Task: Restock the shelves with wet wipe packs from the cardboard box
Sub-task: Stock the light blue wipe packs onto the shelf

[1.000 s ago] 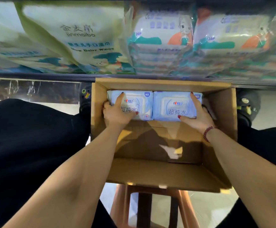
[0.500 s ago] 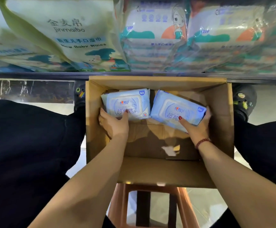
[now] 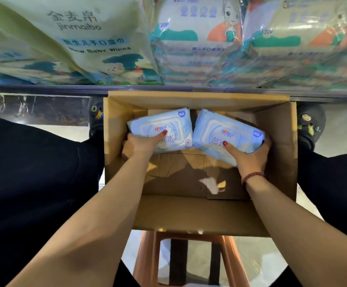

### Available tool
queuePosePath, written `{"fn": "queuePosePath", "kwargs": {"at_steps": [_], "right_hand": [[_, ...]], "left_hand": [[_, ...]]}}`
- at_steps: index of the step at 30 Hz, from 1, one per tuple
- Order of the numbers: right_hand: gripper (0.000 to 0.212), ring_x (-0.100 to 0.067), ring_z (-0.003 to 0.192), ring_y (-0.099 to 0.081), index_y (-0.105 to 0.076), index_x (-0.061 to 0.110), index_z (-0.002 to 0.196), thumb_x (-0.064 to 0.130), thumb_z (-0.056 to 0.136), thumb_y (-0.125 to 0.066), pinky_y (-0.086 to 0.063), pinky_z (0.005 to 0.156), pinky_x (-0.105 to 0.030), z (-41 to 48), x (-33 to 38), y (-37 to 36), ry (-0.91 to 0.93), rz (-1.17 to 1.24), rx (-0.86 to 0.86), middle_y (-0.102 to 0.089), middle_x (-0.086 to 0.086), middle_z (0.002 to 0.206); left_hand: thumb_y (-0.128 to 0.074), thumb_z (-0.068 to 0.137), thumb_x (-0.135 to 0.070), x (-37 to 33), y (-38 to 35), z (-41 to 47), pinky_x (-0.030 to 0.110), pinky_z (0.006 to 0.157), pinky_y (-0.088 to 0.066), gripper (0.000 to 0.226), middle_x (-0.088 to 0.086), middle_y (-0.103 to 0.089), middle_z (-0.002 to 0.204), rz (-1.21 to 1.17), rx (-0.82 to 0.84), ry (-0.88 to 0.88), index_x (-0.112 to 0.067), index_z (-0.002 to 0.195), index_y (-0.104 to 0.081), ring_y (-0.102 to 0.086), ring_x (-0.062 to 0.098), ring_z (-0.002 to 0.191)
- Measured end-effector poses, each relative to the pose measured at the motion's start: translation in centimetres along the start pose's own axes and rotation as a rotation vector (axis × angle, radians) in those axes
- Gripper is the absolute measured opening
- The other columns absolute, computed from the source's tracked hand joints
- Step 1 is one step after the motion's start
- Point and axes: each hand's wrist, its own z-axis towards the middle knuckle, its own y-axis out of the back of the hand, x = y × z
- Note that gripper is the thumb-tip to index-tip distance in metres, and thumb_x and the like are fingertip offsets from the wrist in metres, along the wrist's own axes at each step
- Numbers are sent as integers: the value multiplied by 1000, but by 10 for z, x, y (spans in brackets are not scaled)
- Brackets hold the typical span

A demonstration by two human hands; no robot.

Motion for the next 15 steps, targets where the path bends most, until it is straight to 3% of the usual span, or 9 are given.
{"fn": "queuePosePath", "kwargs": {"at_steps": [4, 8, 11, 13, 15], "right_hand": [[103, -10, 111, -59, -40, 31, 133, 36, 45, -93, -53, 93, -38, -20, 5, -5, 1, 134, -200, -56, 8, 126], [92, -1, 94, -60, -39, 16, 130, 19, 54, -92, -55, 76, -19, -27, 24, -12, -30, 297, -313, -55, 6, 113], [91, -14, 97, -65, -46, 9, 127, 24, 50, -94, -58, 79, -33, -24, 35, -12, -115, 350, -319, -62, -4, 117], [75, -17, 92, -69, -59, 11, 118, 27, 52, -93, -59, 78, -41, -19, 37, -7, -154, 284, -178, -69, -4, 110], [56, -16, 89, -71, -66, 13, 108, 26, 59, -90, -60, 75, -40, -18, 37, -1, -146, 200, -68, -72, -5, 104]], "left_hand": [[-67, 8, -87, -4, 1, 8, 36, 84, -56, 112, -5, -70, 99, -18, 140, 29, -27, 103, -64, -66, 17, 90], [-74, 0, -81, 6, -7, 32, 39, 79, -58, 109, -7, -75, 88, -100, 246, 14, -30, 96, -67, -72, 15, 81], [-74, 6, -83, 0, 4, 18, 41, 84, -57, 113, -4, -73, 97, -114, 210, 13, -25, 102, -66, -70, 17, 89], [-74, 23, -82, -6, 11, 2, 41, 93, -52, 116, -2, -65, 114, -27, 145, -34, -23, 120, -56, -62, 21, 106], [-78, 44, -75, -8, 9, -10, 44, 103, -43, 113, 7, -50, 130, 4, 103, -70, -22, 135, -40, -48, 28, 123]]}}
